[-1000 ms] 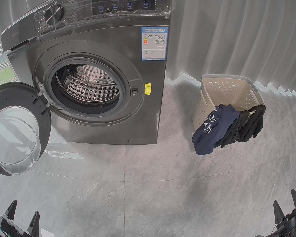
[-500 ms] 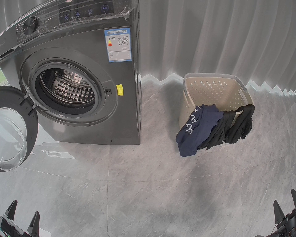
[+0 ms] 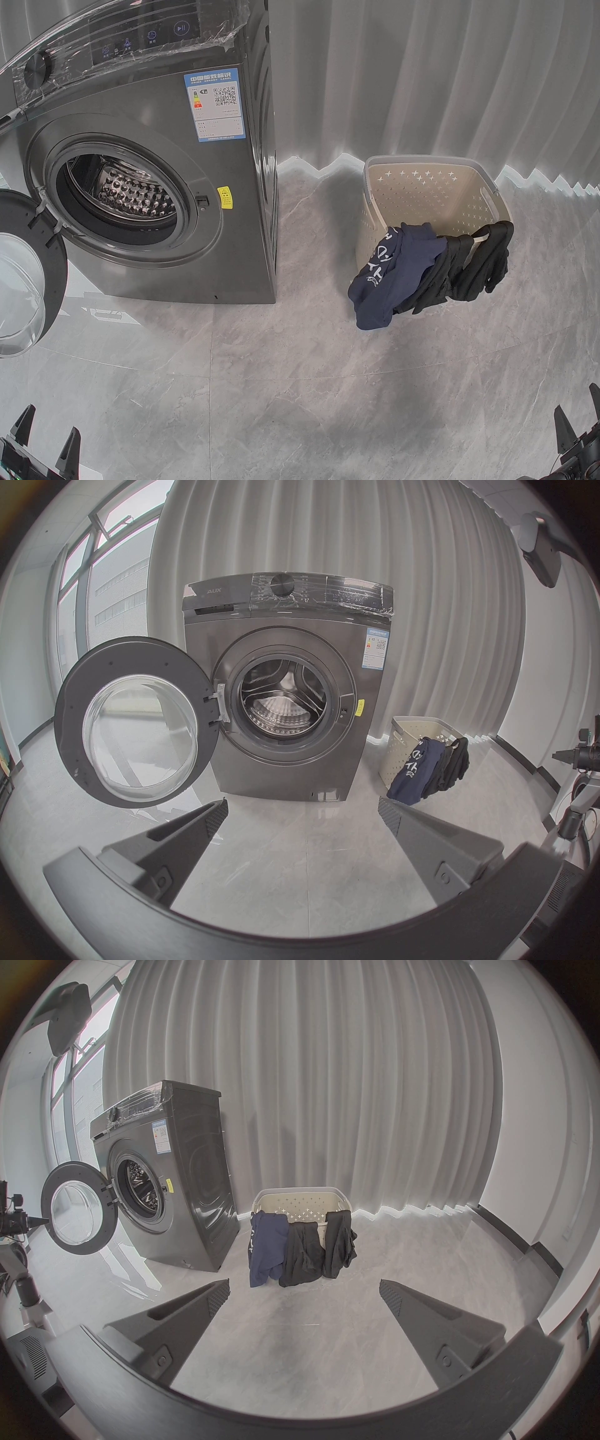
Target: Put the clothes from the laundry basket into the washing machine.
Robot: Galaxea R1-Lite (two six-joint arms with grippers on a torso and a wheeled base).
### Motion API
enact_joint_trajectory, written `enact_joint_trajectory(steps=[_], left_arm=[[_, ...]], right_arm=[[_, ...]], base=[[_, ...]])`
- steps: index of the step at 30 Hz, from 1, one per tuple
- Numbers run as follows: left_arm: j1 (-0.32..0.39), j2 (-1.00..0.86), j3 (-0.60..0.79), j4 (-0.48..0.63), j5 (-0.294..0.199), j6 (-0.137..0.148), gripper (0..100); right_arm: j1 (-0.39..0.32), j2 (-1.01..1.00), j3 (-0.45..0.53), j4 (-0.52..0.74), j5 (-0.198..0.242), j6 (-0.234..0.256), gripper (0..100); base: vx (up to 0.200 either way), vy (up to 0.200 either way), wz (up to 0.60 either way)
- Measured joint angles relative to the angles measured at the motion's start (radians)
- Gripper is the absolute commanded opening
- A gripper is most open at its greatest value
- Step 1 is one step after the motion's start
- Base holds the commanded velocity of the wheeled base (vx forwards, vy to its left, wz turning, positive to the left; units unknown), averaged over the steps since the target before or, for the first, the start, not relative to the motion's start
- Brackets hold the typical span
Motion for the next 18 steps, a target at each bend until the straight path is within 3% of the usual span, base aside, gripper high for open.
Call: enact_joint_trajectory(steps=[6,18], left_arm=[[0.0,0.0,0.0,-0.001,0.0,0.001,100],[0.003,0.0,0.0,0.0,0.0,0.0,100]], right_arm=[[0.0,0.001,0.0,0.001,0.0,0.0,100],[0.0,0.001,0.0,0.0,0.0,0.0,100]], base=[[0.0,0.0,0.0],[0.0,-0.2,0.0]])
